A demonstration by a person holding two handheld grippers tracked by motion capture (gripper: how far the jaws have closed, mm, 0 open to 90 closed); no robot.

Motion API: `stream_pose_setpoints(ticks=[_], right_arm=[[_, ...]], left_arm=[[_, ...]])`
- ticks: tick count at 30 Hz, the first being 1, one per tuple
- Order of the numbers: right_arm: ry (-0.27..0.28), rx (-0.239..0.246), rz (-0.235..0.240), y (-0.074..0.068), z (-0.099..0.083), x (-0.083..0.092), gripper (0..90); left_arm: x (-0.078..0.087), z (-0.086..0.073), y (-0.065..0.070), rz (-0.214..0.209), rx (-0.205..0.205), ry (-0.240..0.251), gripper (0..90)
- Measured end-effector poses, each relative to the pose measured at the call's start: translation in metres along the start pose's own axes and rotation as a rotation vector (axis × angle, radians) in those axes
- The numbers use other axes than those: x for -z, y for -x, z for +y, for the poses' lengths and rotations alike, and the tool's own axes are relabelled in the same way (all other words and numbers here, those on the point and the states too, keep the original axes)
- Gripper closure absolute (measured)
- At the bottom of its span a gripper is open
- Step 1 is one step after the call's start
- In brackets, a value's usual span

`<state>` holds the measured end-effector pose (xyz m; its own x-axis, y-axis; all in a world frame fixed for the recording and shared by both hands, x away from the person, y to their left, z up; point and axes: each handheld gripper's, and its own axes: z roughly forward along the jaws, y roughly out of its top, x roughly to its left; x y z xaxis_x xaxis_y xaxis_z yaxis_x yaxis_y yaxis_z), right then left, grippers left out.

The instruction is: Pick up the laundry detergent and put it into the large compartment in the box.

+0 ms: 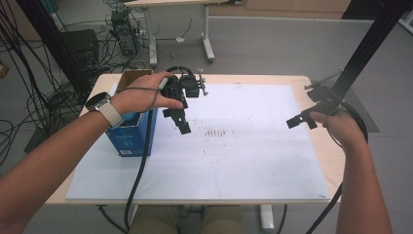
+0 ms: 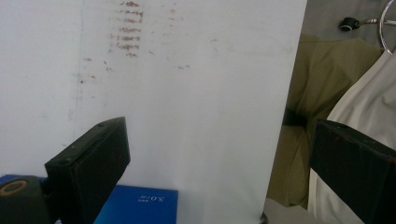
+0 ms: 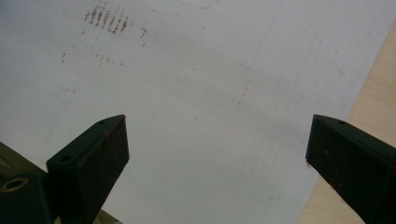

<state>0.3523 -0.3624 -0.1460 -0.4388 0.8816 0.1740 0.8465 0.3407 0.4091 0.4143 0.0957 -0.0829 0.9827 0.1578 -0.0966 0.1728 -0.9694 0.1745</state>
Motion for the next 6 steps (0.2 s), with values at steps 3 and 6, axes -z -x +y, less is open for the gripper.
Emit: stream_pose_setpoints(ticks=[3,6], right_arm=[[-0.001,-0.002,0.000,0.0006,-0.0009,-0.0004,5.6],[0.000,-0.002,0.001,0.0014,-0.0015,-0.0007,5.7]], left_arm=[[-0.0002,0.0001,0.0000,0.001,0.001,-0.001,5.9],[0.0000,-0.0006,-0.0007,0.000,0.005,0.001,5.9]])
